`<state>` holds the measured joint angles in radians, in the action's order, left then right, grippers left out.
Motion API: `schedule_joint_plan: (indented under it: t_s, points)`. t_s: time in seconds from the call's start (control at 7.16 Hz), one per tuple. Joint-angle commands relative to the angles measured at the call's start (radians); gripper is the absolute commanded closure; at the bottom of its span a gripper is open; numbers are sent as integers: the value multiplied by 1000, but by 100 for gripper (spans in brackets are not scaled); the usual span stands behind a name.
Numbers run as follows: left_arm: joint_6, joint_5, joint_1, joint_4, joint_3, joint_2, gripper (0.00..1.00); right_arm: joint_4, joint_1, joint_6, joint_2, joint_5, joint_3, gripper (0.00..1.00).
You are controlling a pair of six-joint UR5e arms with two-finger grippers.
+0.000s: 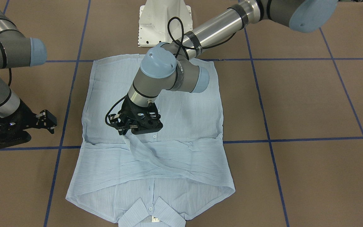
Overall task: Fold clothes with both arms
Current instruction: 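Lay the sleeve down and open the left gripper, then lift away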
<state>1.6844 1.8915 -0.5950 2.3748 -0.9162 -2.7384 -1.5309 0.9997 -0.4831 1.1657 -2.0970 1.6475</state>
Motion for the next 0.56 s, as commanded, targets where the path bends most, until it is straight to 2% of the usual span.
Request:
schedule_joint_plan:
  t_s: [0.0,0.28,0.42]
  points:
    - [-6,0,0,70,2,0,0,0,-1,1,2,0,0,0]
    - [-8,-2,-5,63,-1,6,0,2,0,-6,5,-2,5,0]
    - [-9,4,-5,41,-35,38,0,0,-1,-53,9,-3,29,0]
